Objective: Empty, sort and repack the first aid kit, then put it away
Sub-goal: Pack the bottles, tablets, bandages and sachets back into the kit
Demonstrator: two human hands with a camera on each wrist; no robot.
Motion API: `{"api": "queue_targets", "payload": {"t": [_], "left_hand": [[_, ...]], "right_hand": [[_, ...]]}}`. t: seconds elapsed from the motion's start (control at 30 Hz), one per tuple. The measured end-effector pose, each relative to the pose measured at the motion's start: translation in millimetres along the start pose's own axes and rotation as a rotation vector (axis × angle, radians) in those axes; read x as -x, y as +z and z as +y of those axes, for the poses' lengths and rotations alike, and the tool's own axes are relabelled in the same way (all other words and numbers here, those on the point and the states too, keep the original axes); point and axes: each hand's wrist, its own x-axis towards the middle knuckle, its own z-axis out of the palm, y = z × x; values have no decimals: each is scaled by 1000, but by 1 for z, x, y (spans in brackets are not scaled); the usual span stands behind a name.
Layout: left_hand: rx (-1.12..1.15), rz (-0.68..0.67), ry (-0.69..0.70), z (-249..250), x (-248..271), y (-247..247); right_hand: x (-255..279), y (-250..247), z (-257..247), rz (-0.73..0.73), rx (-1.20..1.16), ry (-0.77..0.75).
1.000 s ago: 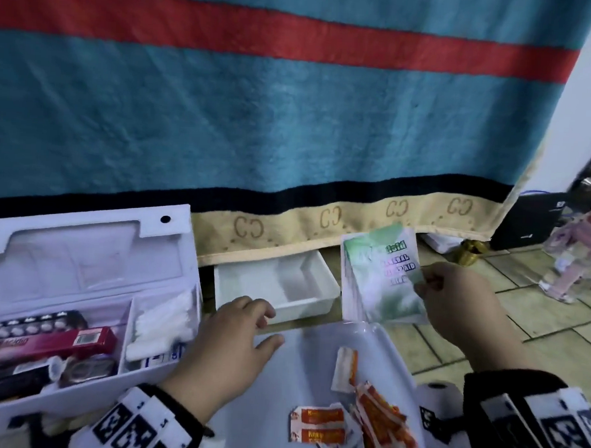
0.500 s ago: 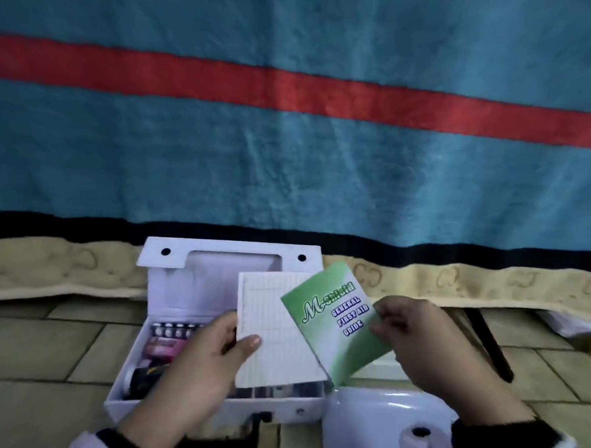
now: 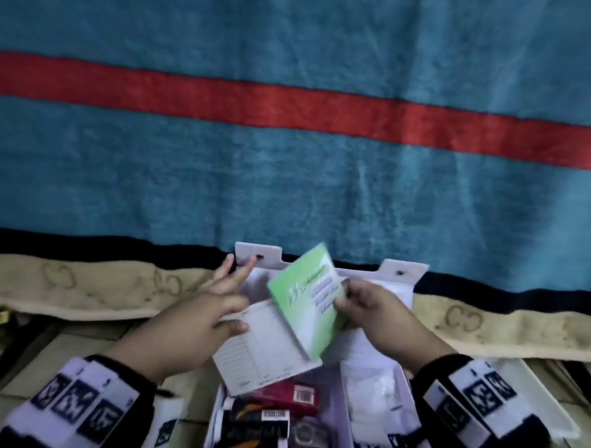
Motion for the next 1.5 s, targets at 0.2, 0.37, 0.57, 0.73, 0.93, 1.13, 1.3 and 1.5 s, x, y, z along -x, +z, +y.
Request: {"api": "queue_targets", "payload": {"t": [0.2, 0.37, 0.57, 0.73, 0.93, 1.13, 1.3, 1.5], "left_hand": [[-158, -41, 27, -9, 1, -1], [-132, 31, 77, -6, 5, 1], [-76, 68, 70, -7, 10, 4], [-55, 50, 71, -9, 11, 5], [-44, 22, 84, -15, 17, 8], [-47, -15, 62, -16, 18, 6], [-40, -14, 21, -14, 17, 10], [-43, -19, -20, -8, 18, 11]], "right_hand": [[-30, 14, -26, 370, -275, -50], [-39, 36, -28, 627, -203, -82], [-30, 20, -26, 496, -179, -111], [-23, 9, -18, 381, 441, -176], [-24, 24, -31, 51, 916, -157], [-30, 26, -53, -69, 1084, -76], [-31, 31, -41, -95, 944, -76], [-29, 33, -36, 18, 887, -104]]}}
